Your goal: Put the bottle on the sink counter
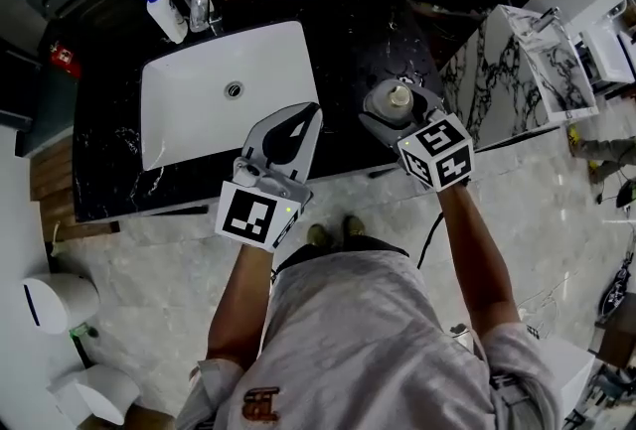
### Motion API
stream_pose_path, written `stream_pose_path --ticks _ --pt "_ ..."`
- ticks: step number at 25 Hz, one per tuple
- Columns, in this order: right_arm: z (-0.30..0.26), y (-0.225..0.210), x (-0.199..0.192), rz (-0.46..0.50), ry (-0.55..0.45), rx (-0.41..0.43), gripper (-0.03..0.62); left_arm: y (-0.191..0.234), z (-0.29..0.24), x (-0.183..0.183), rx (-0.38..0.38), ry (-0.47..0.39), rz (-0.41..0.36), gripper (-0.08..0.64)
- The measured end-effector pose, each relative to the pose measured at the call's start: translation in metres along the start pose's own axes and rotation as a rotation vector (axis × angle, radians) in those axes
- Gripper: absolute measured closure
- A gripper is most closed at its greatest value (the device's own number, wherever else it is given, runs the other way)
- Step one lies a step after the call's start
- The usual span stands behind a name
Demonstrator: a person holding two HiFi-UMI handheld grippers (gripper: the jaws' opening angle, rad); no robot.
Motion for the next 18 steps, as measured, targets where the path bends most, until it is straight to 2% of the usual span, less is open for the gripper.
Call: stream_pose_path --ticks 11,18 --pt "-0.045 -0.023 -0.022 -0.015 0.133 0.044 0.262 -0.001 -0.016 -0.015 0.053 0.053 0.006 0.560" --pt "-0.058 -0.026 -0.029 -0.009 0.171 0.054 0.262 0.001 -0.017 -0.018 0.070 0.068 0.004 0.560"
Point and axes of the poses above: the fingertips, and each gripper's own axes: z backward along the fingers, y to its left, x out of its top, the point moved 10 cm from there along z, backward along the fingers, and after that the axes turned 6 degrees about -z, right-handed, at the moved point
